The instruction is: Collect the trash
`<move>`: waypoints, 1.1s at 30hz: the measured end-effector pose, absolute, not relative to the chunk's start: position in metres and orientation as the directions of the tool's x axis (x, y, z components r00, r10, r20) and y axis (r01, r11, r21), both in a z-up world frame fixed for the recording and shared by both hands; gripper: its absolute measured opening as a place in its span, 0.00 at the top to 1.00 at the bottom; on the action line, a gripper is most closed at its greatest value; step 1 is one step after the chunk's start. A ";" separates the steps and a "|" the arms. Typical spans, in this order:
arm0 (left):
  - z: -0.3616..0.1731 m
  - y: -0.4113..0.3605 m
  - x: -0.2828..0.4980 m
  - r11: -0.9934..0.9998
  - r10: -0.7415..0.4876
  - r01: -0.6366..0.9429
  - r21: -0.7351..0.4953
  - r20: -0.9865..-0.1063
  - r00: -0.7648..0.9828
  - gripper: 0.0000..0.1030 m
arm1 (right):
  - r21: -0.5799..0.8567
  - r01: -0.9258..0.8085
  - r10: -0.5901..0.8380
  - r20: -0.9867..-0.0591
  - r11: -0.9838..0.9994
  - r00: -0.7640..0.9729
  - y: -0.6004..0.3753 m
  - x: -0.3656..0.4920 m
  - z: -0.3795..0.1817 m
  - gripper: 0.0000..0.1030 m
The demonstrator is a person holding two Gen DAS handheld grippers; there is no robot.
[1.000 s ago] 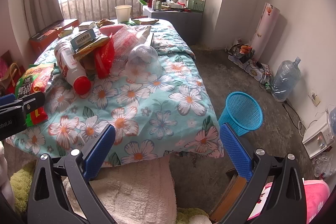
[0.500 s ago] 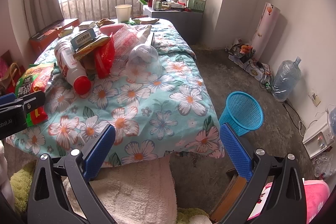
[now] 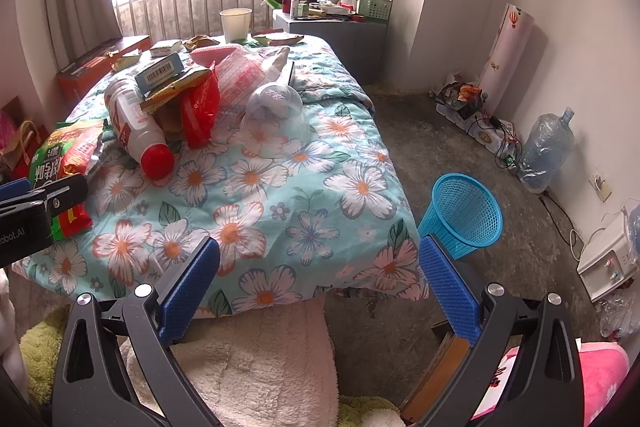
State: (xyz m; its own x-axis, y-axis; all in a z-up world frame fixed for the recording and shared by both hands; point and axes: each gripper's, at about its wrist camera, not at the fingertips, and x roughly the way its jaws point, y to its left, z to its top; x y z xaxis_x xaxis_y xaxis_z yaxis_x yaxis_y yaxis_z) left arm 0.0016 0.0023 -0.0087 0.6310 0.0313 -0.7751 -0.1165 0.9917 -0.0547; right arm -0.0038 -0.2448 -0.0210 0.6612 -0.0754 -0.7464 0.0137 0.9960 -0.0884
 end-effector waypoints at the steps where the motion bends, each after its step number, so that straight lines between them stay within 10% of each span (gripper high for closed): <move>1: -0.009 0.002 0.002 0.992 0.031 -0.117 -0.055 -0.775 0.631 0.08 | -0.089 0.015 -0.076 -0.747 0.996 0.661 -0.245 -0.004 -0.021 0.06; 33: -0.011 0.003 0.000 0.992 0.033 -0.116 -0.051 -0.779 0.626 0.08 | -0.084 0.015 -0.073 -0.748 0.996 0.660 -0.245 -0.003 -0.022 0.06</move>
